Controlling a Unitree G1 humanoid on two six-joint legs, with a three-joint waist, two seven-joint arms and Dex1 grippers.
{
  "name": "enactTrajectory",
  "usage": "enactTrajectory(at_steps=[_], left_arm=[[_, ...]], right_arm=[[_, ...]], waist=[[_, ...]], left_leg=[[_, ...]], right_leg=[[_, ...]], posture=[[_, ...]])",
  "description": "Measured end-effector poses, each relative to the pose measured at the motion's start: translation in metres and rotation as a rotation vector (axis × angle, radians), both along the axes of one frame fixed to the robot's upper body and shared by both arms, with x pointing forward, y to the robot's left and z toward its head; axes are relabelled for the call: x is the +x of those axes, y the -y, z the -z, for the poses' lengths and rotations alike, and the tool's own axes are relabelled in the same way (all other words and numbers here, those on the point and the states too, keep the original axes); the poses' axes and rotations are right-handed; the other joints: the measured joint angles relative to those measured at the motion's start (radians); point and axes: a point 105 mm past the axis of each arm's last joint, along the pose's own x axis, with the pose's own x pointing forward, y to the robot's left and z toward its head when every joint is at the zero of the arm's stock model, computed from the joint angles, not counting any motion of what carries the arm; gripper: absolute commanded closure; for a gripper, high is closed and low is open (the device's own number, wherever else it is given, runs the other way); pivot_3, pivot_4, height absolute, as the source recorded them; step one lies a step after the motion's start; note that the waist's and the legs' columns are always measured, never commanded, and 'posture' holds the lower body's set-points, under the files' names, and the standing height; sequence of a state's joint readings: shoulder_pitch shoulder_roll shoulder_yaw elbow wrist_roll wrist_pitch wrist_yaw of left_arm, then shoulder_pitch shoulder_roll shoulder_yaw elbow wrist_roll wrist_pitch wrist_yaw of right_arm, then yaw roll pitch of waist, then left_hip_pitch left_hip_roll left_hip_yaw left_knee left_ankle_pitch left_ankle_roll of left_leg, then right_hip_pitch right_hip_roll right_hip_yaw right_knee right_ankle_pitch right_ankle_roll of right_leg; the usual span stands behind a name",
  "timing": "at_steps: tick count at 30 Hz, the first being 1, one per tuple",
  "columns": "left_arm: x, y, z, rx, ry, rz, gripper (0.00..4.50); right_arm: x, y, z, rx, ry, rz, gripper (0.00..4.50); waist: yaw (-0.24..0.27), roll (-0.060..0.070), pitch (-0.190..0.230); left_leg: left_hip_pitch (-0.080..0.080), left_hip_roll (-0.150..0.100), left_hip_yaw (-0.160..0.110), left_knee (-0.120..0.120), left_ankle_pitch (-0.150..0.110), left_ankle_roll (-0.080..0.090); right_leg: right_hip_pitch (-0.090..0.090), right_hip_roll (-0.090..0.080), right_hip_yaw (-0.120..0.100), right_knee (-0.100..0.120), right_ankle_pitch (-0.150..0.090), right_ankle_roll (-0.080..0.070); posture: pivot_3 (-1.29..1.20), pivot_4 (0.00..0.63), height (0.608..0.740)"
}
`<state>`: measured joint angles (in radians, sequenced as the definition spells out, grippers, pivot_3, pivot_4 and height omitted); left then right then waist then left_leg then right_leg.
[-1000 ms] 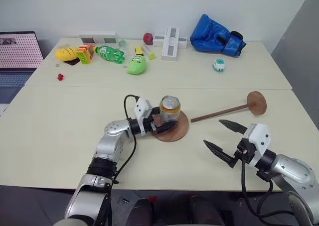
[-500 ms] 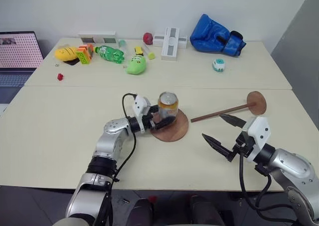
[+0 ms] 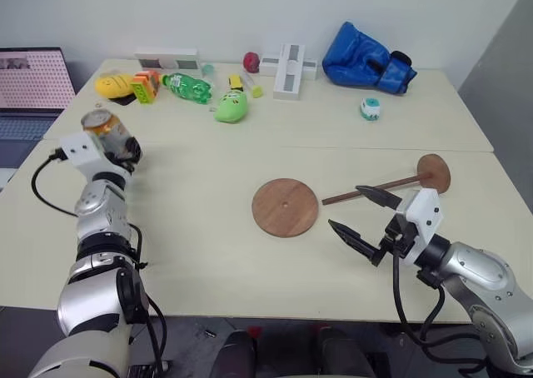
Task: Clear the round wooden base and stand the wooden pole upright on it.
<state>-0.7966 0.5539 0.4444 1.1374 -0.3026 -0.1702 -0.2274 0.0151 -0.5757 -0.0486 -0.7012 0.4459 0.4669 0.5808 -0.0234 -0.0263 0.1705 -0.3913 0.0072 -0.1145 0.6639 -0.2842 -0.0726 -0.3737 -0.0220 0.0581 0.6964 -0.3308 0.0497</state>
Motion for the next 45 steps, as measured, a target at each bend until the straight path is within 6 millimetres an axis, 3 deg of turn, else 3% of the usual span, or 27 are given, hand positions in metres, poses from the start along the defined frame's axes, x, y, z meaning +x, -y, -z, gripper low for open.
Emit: enactTrajectory(at_steps=[4,6,8,19,24,28,33,36,41,45], left_arm=[[0.0,0.0,0.001,0.011,0.007,-0.008,0.93],[0.0,0.0,0.001,0.011,0.011,-0.011,0.24],[0.0,0.0,0.001,0.01,0.013,-0.01,0.05],[-0.002,-0.003,-0.001,0.017,0.03,-0.005,0.05],[-0.014,-0.012,-0.002,0.04,0.071,-0.026,0.05],[-0.026,-0.012,-0.003,0.077,0.107,-0.015,0.05],[-0.04,-0.007,-0.002,0.076,0.118,-0.012,0.05],[-0.063,-0.002,-0.002,0.077,0.131,-0.024,0.05],[-0.099,0.0,0.009,0.061,0.062,-0.04,0.05],[-0.113,0.007,0.016,0.043,0.018,-0.031,0.05]], right_arm=[[0.001,-0.001,-0.002,0.0,0.009,-0.006,0.0],[0.002,-0.001,-0.003,0.0,0.011,-0.007,0.0],[0.002,-0.001,-0.003,0.001,0.011,-0.007,0.0],[0.002,0.0,0.0,0.006,-0.017,0.011,0.0],[-0.02,-0.013,-0.006,0.109,-0.117,-0.154,0.0],[-0.037,-0.019,-0.012,0.118,-0.173,-0.282,0.0],[-0.035,-0.02,-0.01,0.109,-0.176,-0.288,0.0],[-0.028,-0.016,-0.014,0.135,-0.135,-0.258,0.0],[-0.021,-0.023,-0.071,0.236,0.086,-0.27,0.0],[-0.023,-0.024,-0.07,0.246,0.065,-0.277,0.0]], waist=[[-0.001,-0.004,-0.001],[-0.006,-0.004,-0.001],[-0.008,-0.004,-0.001],[-0.01,-0.004,-0.001],[-0.016,-0.003,-0.001],[-0.019,-0.004,-0.002],[-0.018,-0.004,-0.002],[-0.025,-0.004,-0.002],[-0.024,-0.004,-0.002],[-0.004,-0.005,-0.002]], left_leg=[[-0.001,0.0,-0.002,0.0,0.0,0.0],[-0.001,0.0,-0.003,0.0,0.0,0.0],[-0.001,0.001,-0.003,0.0,0.0,0.0],[-0.001,0.001,-0.003,0.0,0.0,0.0],[0.0,0.002,-0.003,0.0,0.0,0.0],[0.0,0.003,-0.003,0.0,0.0,0.0],[0.0,0.002,-0.003,0.0,0.0,0.0],[0.001,0.004,-0.003,-0.001,0.0,0.0],[0.005,0.003,-0.001,-0.001,0.0,0.0],[0.005,0.003,0.001,-0.001,0.0,0.0]], right_leg=[[0.0,0.0,-0.002,0.0,0.0,0.0],[0.0,0.0,-0.003,0.001,0.0,0.0],[0.0,0.001,-0.003,0.001,0.0,0.0],[0.0,0.001,-0.003,0.001,0.0,0.0],[0.0,0.001,-0.003,0.001,0.0,0.0],[0.001,0.001,-0.002,0.002,0.0,0.0],[0.001,0.001,-0.002,0.001,0.0,0.0],[0.0,0.001,0.002,0.001,0.0,0.0],[0.003,0.002,0.002,0.002,0.0,0.0],[0.003,0.0,0.003,0.0,0.0,0.0]], posture=[[0.0,0.15,0.74],[0.0,0.15,0.74],[0.0,0.15,0.74],[0.0,0.15,0.74],[0.0,0.15,0.74],[0.0,0.15,0.74],[0.0,0.15,0.74],[0.0,0.15,0.74],[0.0,0.15,0.74],[0.0,0.15,0.74]])
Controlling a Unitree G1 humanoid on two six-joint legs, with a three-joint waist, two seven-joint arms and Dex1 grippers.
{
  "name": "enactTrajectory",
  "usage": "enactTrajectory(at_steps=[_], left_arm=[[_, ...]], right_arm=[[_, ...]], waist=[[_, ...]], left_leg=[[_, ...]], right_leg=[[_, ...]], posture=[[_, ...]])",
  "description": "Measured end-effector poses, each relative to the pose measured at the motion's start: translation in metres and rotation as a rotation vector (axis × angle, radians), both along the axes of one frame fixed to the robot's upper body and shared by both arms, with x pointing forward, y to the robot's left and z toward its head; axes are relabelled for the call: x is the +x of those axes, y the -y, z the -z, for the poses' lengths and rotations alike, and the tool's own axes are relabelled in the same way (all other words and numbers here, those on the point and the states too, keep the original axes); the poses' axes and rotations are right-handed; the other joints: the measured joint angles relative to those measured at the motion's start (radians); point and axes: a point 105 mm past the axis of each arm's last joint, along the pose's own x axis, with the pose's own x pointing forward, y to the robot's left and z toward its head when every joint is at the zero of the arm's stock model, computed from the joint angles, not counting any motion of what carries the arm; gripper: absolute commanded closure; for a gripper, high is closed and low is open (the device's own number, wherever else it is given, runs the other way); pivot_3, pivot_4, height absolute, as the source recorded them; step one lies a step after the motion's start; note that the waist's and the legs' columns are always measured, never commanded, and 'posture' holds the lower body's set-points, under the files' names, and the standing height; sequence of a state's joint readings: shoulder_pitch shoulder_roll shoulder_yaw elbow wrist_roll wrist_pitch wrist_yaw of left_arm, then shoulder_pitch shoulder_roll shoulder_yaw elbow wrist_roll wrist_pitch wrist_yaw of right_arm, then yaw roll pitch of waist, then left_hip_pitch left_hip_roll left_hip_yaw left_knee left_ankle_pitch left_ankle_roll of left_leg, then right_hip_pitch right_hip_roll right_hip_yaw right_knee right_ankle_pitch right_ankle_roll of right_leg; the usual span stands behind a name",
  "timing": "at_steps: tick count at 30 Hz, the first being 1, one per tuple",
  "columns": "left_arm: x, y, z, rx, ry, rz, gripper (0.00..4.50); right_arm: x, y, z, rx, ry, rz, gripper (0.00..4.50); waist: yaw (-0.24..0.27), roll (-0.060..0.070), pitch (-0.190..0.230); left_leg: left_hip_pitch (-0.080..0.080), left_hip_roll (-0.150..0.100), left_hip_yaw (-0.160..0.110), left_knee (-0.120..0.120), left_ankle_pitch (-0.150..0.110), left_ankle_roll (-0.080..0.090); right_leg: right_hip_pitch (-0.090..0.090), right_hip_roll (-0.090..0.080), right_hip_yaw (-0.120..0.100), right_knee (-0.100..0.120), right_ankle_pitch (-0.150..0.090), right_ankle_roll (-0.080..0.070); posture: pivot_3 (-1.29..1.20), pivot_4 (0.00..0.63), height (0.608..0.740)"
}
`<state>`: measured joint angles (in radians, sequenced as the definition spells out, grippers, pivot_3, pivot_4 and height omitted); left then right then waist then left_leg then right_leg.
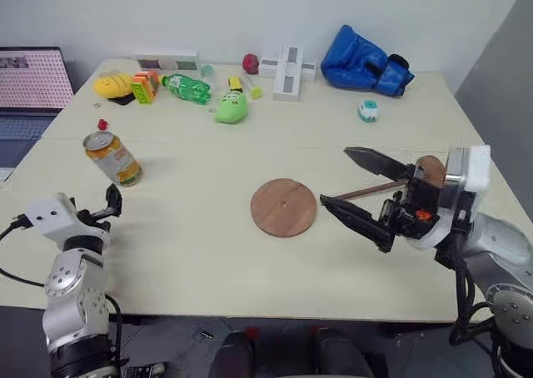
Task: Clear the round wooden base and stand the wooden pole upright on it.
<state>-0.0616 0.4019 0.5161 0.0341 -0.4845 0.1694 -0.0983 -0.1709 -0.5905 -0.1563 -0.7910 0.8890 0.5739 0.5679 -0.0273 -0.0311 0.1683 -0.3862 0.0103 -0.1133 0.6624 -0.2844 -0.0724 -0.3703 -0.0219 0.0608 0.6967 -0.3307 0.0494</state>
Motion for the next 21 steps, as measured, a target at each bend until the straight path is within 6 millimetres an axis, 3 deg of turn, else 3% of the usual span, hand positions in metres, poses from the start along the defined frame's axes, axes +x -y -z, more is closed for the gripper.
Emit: enactTrajectory(at_steps=[3,5,8,12,15,18,21], left_arm=[[-0.007,0.018,0.013,-0.014,-0.053,0.067,0.05],[0.006,0.074,0.01,0.051,-0.082,0.357,0.05],[0.014,0.14,-0.019,0.135,-0.021,0.71,0.05],[0.002,0.196,-0.067,0.271,0.039,1.154,0.05],[-0.009,0.208,-0.077,0.275,0.024,1.319,0.05],[-0.021,0.218,-0.084,0.313,-0.087,1.561,0.05],[-0.025,0.22,-0.097,0.379,-0.106,1.69,0.05]], right_arm=[[-0.002,0.006,0.02,-0.029,-0.08,0.015,0.0],[0.004,0.022,0.051,-0.093,-0.17,0.132,0.0],[0.015,0.043,0.086,-0.176,-0.233,0.335,0.0],[0.025,0.055,0.095,-0.07,-0.299,0.512,0.0],[0.031,0.062,0.099,-0.049,-0.343,0.587,0.0],[0.05,0.082,0.11,0.144,-0.515,0.738,0.0],[0.068,0.094,0.117,0.32,-0.665,0.822,0.0]], waist=[[0.008,-0.001,0.0],[0.023,-0.001,0.0],[0.022,0.0,0.0],[-0.011,0.006,0.0],[-0.029,0.011,-0.002],[-0.029,0.009,0.0],[-0.029,0.015,0.002]], left_leg=[[0.0,0.0,0.001,0.0,0.0,0.0],[0.0,-0.002,0.001,0.001,0.0,0.0],[0.003,-0.001,0.004,0.0,0.0,0.0],[0.005,0.002,0.005,-0.002,0.0,0.0],[0.005,0.002,0.006,-0.004,0.0,0.0],[0.004,0.002,0.003,-0.002,0.0,0.0],[0.005,0.001,0.006,-0.003,0.0,0.0]], right_leg=[[0.001,-0.001,0.0,-0.001,0.0,0.0],[0.001,0.0,0.0,0.0,0.0,0.0],[0.001,0.001,0.003,0.001,0.0,0.0],[0.0,0.005,0.005,0.002,0.0,-0.001],[0.0,0.005,0.006,0.002,0.0,-0.001],[0.001,0.006,0.004,0.003,-0.001,-0.002],[0.001,0.005,0.006,0.002,-0.001,-0.002]], posture=[[0.0,0.15,0.74],[0.0,0.15,0.74],[0.0,0.15,0.74],[0.0,0.15,0.74],[0.0,0.15,0.74],[0.0,0.15,0.74],[0.0,0.15,0.74]])
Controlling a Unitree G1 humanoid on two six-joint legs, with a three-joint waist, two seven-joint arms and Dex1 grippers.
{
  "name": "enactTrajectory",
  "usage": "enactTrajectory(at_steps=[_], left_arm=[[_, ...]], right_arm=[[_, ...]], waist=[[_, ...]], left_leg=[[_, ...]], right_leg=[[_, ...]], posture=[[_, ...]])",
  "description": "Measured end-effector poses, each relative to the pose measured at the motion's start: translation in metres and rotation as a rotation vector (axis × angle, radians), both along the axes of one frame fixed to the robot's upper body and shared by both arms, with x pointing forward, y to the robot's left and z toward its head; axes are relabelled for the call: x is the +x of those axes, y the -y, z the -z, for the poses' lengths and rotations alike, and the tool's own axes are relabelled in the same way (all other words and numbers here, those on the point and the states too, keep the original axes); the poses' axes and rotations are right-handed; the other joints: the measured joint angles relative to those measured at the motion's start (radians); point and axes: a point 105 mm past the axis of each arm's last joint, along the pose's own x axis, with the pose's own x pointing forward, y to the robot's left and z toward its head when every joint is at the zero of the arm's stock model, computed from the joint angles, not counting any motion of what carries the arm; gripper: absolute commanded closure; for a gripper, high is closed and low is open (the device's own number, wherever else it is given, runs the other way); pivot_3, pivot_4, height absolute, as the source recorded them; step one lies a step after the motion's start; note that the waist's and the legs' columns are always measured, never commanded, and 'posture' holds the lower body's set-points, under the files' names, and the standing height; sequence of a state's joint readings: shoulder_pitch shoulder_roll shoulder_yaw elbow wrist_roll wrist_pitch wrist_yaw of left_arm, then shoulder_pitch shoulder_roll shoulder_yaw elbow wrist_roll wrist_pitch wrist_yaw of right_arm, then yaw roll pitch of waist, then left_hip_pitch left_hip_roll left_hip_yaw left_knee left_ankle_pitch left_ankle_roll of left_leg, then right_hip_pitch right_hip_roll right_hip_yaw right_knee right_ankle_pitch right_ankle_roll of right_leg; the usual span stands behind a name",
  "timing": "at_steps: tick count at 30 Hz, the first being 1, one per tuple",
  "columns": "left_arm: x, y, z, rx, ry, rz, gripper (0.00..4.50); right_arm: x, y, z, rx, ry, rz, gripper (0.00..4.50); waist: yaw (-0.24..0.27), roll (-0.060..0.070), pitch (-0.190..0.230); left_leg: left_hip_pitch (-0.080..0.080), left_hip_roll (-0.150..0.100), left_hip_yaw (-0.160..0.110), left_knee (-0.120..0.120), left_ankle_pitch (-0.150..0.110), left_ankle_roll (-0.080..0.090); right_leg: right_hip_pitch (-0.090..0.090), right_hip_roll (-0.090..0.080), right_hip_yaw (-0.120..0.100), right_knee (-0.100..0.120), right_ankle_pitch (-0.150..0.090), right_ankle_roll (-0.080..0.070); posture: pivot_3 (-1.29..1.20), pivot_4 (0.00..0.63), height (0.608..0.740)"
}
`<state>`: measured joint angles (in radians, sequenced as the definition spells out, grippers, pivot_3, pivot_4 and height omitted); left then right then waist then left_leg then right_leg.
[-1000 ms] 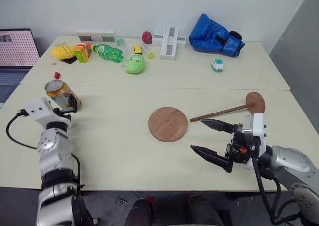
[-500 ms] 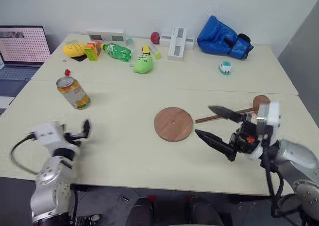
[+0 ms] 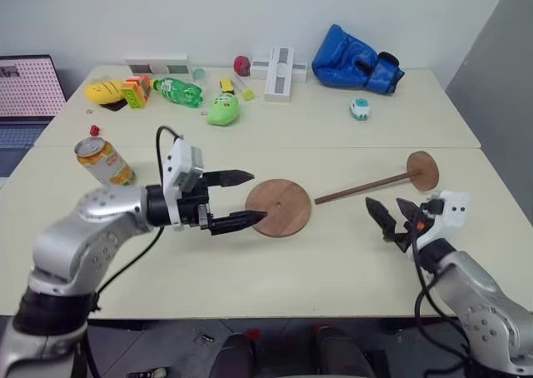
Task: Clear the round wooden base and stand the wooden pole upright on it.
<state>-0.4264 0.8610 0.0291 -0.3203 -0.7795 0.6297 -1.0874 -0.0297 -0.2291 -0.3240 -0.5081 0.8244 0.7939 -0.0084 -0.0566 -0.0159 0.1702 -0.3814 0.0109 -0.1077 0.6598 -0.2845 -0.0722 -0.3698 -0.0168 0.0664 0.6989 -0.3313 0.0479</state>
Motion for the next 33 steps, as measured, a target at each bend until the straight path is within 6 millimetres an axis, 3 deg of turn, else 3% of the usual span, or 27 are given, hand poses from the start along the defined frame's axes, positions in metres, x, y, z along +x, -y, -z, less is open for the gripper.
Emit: enactTrajectory(at_steps=[7,17,21,30,33], left_arm=[[0.004,0.008,-0.002,0.036,-0.03,0.128,0.05],[0.013,0.015,-0.003,0.041,-0.02,0.153,0.05],[0.015,0.014,-0.003,0.051,-0.02,0.153,0.0],[0.013,0.014,-0.001,0.056,-0.045,0.164,0.0],[0.012,0.014,-0.001,0.058,-0.049,0.167,0.0]], right_arm=[[0.03,0.013,0.008,0.331,-0.129,0.112,0.0],[0.063,0.018,0.011,0.537,-0.15,0.122,0.0],[0.071,0.02,0.012,0.577,-0.14,0.126,0.63],[0.076,0.025,0.024,0.589,-0.154,0.134,2.59],[0.083,0.023,0.018,0.57,-0.13,0.104,3.37]], waist=[[-0.002,0.003,0.001],[-0.008,0.003,0.002],[-0.011,0.003,0.002],[-0.018,0.003,0.002],[-0.024,0.003,0.002]], left_leg=[[-0.003,0.001,0.0,-0.001,0.0,0.0],[-0.003,0.001,0.001,-0.001,0.0,0.0],[-0.003,0.001,0.001,-0.001,0.0,0.0],[-0.003,0.001,0.001,-0.001,0.0,0.0],[-0.003,0.001,0.001,-0.001,0.0,0.0]], right_leg=[[-0.003,0.0,0.0,-0.001,0.0,0.0],[-0.004,0.001,0.0,0.0,0.0,0.0],[-0.004,0.001,0.001,0.0,0.0,0.0],[-0.004,0.001,0.001,0.0,0.0,0.0],[-0.003,0.001,0.001,0.0,0.0,0.0]], posture=[[0.0,0.15,0.74],[0.0,0.15,0.74],[0.0,0.15,0.74],[0.0,0.15,0.74],[0.0,0.15,0.74]])
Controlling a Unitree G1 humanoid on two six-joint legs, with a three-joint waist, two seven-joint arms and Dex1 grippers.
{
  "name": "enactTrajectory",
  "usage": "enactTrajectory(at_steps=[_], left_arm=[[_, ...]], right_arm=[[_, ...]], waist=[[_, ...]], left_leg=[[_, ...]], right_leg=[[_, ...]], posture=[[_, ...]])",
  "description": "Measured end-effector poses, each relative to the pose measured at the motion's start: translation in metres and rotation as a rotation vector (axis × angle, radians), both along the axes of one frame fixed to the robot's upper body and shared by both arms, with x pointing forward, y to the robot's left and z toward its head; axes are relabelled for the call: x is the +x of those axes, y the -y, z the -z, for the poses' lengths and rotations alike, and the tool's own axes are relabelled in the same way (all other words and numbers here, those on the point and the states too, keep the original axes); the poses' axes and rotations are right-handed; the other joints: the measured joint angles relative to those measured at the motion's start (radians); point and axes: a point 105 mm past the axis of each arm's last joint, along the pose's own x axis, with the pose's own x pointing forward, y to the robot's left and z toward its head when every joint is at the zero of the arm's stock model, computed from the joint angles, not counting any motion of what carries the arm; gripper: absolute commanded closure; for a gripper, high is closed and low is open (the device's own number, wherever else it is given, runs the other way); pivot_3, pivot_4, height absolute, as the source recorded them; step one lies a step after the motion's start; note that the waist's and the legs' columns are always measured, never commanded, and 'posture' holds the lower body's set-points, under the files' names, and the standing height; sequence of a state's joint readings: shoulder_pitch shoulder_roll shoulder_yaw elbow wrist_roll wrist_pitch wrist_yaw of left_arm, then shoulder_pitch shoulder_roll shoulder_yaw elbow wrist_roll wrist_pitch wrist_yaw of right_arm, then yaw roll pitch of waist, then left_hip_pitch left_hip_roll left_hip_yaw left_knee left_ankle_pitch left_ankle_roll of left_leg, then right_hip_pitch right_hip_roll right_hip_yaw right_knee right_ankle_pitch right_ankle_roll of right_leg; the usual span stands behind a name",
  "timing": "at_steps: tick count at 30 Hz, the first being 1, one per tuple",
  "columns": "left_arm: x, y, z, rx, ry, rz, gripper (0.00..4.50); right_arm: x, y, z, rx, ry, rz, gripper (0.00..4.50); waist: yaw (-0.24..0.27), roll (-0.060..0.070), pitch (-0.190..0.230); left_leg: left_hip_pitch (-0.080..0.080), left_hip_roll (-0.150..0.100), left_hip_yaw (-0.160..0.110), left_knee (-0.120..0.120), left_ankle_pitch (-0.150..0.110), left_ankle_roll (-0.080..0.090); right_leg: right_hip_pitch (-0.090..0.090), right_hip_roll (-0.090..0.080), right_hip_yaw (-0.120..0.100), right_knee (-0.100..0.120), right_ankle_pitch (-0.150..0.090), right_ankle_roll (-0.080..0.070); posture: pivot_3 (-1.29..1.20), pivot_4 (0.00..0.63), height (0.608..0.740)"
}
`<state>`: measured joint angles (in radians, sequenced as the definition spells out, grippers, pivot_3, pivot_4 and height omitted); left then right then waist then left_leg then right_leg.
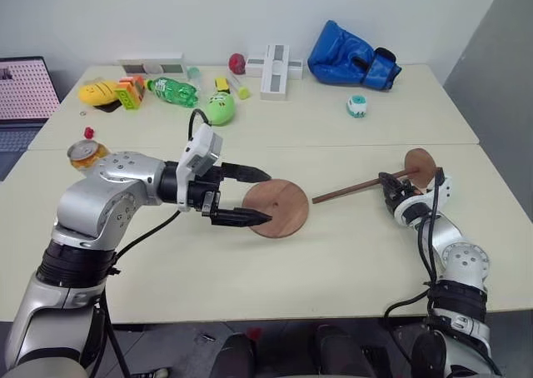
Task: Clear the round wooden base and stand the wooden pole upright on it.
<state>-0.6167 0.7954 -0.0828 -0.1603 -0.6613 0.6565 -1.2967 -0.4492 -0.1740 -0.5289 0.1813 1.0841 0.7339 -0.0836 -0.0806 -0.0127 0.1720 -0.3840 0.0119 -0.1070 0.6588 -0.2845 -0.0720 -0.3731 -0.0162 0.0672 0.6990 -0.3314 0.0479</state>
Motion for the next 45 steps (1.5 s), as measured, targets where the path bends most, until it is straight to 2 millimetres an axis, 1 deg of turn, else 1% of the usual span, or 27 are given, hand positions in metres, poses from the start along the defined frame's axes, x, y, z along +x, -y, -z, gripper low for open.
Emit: enactTrajectory(at_steps=[1,3,4,10,11,14,15,16,17,20,21,22,24,27,31,34,37,40,45], left_arm=[[-0.001,0.0,0.0,0.001,-0.001,0.002,0.0],[-0.001,0.0,0.0,0.003,-0.007,0.0,0.0],[-0.001,0.0,0.0,0.004,-0.008,0.0,0.0],[-0.001,0.0,0.002,0.003,-0.01,-0.02,0.0],[-0.003,-0.001,0.005,0.0,-0.01,-0.029,0.0],[-0.005,-0.01,0.015,-0.03,-0.027,-0.106,0.0],[-0.006,-0.014,0.018,-0.078,-0.036,-0.171,0.0],[-0.007,-0.017,0.021,-0.105,-0.045,-0.215,0.0],[-0.011,-0.023,0.029,-0.112,-0.062,-0.271,0.0],[-0.023,-0.033,0.047,-0.138,-0.084,-0.391,0.0],[-0.029,-0.035,0.055,-0.146,-0.097,-0.431,0.0],[-0.033,-0.037,0.06,-0.152,-0.104,-0.46,0.0],[-0.039,-0.039,0.064,-0.149,-0.104,-0.482,0.0],[-0.043,-0.046,0.068,-0.162,-0.089,-0.547,0.0],[-0.045,-0.047,0.072,-0.185,-0.092,-0.593,0.0],[-0.047,-0.046,0.072,-0.198,-0.072,-0.602,0.0],[-0.047,-0.045,0.074,-0.208,-0.068,-0.617,0.0],[-0.047,-0.046,0.073,-0.209,-0.06,-0.624,0.0],[-0.046,-0.046,0.071,-0.215,-0.043,-0.624,0.0]], right_arm=[[0.002,0.0,-0.002,-0.001,0.01,-0.003,3.67],[0.004,-0.002,-0.006,0.004,0.04,-0.017,4.0],[0.006,-0.003,-0.009,0.002,0.054,-0.023,4.08],[0.006,-0.009,-0.019,-0.02,0.108,-0.062,4.14],[0.003,-0.012,-0.026,-0.063,0.139,-0.086,4.14],[-0.006,-0.028,-0.058,-0.2,0.257,-0.16,4.15],[-0.012,-0.039,-0.077,-0.282,0.328,-0.199,4.15],[-0.017,-0.046,-0.09,-0.34,0.378,-0.218,4.15],[-0.023,-0.055,-0.106,-0.398,0.446,-0.244,4.15],[-0.039,-0.077,-0.137,-0.558,0.602,-0.318,4.15],[-0.047,-0.09,-0.147,-0.606,0.673,-0.364,4.15],[-0.054,-0.102,-0.152,-0.63,0.719,-0.404,4.15],[-0.062,-0.119,-0.154,-0.648,0.77,-0.472,4.15],[-0.069,-0.141,-0.15,-0.63,0.804,-0.549,4.15],[-0.07,-0.159,-0.145,-0.605,0.824,-0.589,4.15],[-0.062,-0.161,-0.138,-0.608,0.81,-0.581,4.15],[-0.053,-0.158,-0.126,-0.633,0.795,-0.578,4.15],[-0.05,-0.156,-0.116,-0.655,0.779,-0.584,4.15],[-0.046,-0.154,-0.111,-0.694,0.793,-0.588,4.15]], waist=[[-0.001,0.0,0.0],[-0.001,0.0,0.0],[-0.001,0.0,0.0],[-0.001,0.0,0.0],[-0.001,0.002,0.001],[-0.006,0.006,0.003],[-0.008,0.006,0.003],[-0.008,0.006,0.003],[-0.006,0.006,0.004],[-0.002,0.006,0.004],[0.0,0.006,0.004],[0.002,0.006,0.004],[0.011,0.006,0.004],[0.023,0.006,0.004],[0.027,0.006,0.004],[0.027,0.006,0.004],[0.026,0.006,0.004],[0.026,0.006,0.004],[0.025,0.006,0.004]], left_leg=[[0.0,0.0,0.0,0.0,0.0,0.0],[0.0,0.0,0.0,0.0,0.0,0.0],[0.0,0.0,0.0,0.0,0.0,0.0],[0.0,0.0,0.0,0.0,0.0,0.0],[0.0,0.0,0.0,0.0,0.0,0.0],[-0.001,0.0,0.001,0.0,0.0,0.0],[-0.001,0.001,0.0,-0.001,0.0,0.0],[-0.001,0.001,-0.001,-0.001,0.0,0.0],[-0.002,0.001,-0.001,0.0,0.0,0.0],[-0.003,0.001,-0.001,0.0,0.0,0.0],[-0.003,0.001,-0.001,0.0,0.0,0.0],[-0.003,0.001,-0.002,0.0,0.0,0.0],[-0.003,0.0,-0.002,0.001,0.0,0.0],[-0.002,0.0,-0.001,0.001,0.0,0.0],[-0.002,0.0,-0.001,0.001,0.0,0.0],[-0.002,-0.001,-0.001,0.001,0.0,0.0],[-0.002,-0.001,-0.001,0.0,0.0,0.0],[-0.002,-0.001,-0.001,0.0,0.0,0.0],[-0.002,-0.001,-0.001,0.0,0.0,0.0]], right_leg=[[0.0,0.0,0.0,0.0,0.0,0.0],[0.0,0.0,0.0,0.0,0.0,0.0],[0.0,0.0,0.0,0.0,0.0,0.0],[0.0,0.0,0.0,0.0,0.0,0.0],[0.0,0.0,0.0,0.0,0.0,0.0],[-0.002,-0.001,0.002,0.0,0.0,0.0],[-0.002,-0.001,0.002,0.0,0.0,0.0],[-0.003,-0.001,0.002,0.0,0.0,0.0],[-0.003,-0.001,0.001,0.0,0.0,0.0],[-0.003,-0.002,0.001,-0.001,0.0,0.0],[-0.002,-0.003,0.001,-0.002,0.0,0.0],[-0.002,-0.003,0.0,-0.002,0.0,0.0],[-0.001,-0.003,-0.001,-0.002,0.0,0.0],[-0.001,-0.004,0.0,-0.002,0.0,0.0],[-0.001,-0.004,0.0,-0.002,0.0,0.0],[-0.001,-0.004,0.0,-0.002,0.0,0.0],[-0.001,-0.003,-0.001,-0.002,0.0,0.0],[-0.001,-0.003,-0.001,-0.002,0.0,0.0],[-0.001,-0.003,-0.001,-0.002,0.0,0.0]], posture=[[0.0,0.15,0.74],[0.0,0.15,0.74],[0.0,0.15,0.74],[0.0,0.15,0.74],[0.0,0.15,0.74],[0.0,0.15,0.74],[0.0,0.15,0.74],[0.0,0.15,0.74],[0.0,0.15,0.74],[0.0,0.15,0.74],[0.0,0.15,0.74],[0.0,0.15,0.74],[0.0,0.15,0.74],[0.0,0.15,0.74],[0.0,0.15,0.74],[0.0,0.15,0.74],[0.0,0.15,0.74],[0.0,0.15,0.74],[0.0,0.15,0.74]])
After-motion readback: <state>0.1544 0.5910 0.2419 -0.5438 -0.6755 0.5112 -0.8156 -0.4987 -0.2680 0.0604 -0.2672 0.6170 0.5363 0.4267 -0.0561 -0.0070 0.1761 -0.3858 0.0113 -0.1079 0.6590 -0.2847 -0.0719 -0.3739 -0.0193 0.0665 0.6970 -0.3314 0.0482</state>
